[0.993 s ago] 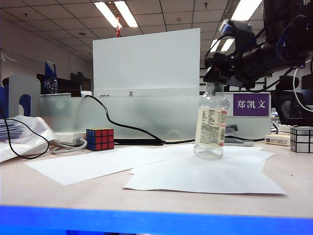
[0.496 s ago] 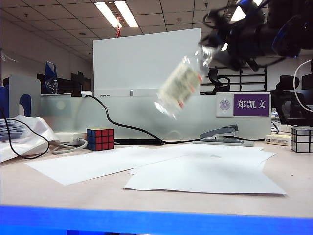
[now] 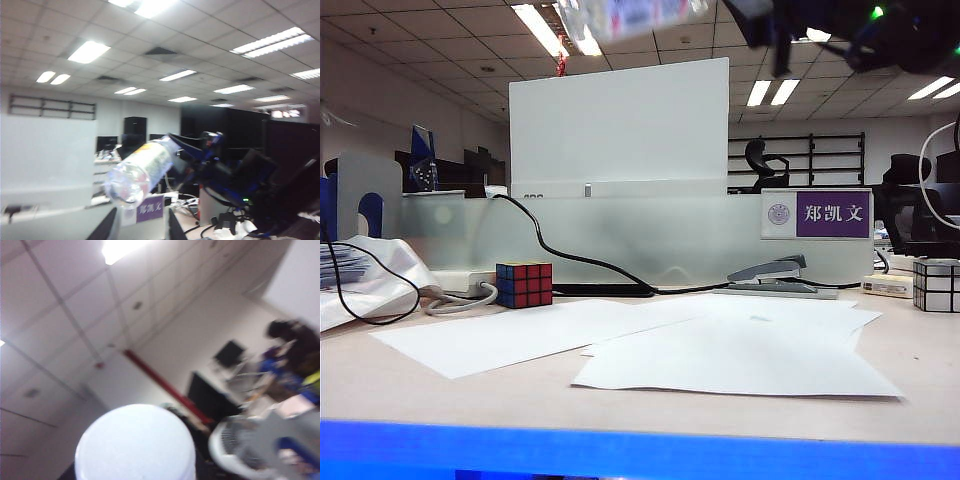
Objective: Flip the plastic bottle upside down.
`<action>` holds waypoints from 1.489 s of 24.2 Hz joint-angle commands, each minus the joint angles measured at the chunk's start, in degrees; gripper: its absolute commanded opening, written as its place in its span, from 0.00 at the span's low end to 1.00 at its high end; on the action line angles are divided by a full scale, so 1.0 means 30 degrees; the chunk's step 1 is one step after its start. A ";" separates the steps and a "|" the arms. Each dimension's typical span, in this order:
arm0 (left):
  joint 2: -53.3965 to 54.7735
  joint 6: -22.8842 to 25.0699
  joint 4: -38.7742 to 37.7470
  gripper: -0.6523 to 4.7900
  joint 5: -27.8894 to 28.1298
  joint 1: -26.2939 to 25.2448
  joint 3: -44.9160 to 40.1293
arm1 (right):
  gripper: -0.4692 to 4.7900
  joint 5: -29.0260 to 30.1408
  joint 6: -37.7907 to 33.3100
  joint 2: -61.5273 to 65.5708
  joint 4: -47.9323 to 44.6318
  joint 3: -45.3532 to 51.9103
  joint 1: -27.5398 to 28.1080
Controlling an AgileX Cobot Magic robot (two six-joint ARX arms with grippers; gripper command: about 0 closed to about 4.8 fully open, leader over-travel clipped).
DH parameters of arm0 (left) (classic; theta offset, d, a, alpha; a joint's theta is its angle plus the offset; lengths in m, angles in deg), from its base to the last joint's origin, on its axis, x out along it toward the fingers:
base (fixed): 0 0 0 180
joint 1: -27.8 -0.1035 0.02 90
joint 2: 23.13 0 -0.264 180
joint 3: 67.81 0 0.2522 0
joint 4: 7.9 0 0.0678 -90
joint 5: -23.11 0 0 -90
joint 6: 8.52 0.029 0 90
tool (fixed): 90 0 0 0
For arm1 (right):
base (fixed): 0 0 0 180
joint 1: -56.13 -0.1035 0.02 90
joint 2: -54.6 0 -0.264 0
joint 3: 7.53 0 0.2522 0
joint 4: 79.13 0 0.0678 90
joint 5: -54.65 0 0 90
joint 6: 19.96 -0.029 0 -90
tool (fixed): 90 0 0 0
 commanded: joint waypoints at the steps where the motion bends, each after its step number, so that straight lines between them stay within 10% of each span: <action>1: 0.1494 0.0903 0.0437 0.35 -0.2565 0.0007 0.1902 | 0.09 -0.0204 -0.2688 -0.0109 -0.0393 -0.0889 -0.1333; 8: 0.4386 0.2076 0.0867 0.92 -0.4466 0.0000 0.6295 | 0.09 -0.1661 -0.6309 -0.0153 -0.0415 -0.4073 -0.4911; 16: 0.4728 0.7730 0.1443 0.92 -0.2543 0.0000 0.8218 | 0.09 -0.4517 -0.6994 -0.0146 -0.0372 -0.8284 -1.0025; 36: 0.6244 0.2834 1.0535 0.92 -0.3563 0.0022 0.9887 | 0.09 -0.4379 -0.7278 0.0095 0.2514 -0.8386 -1.5628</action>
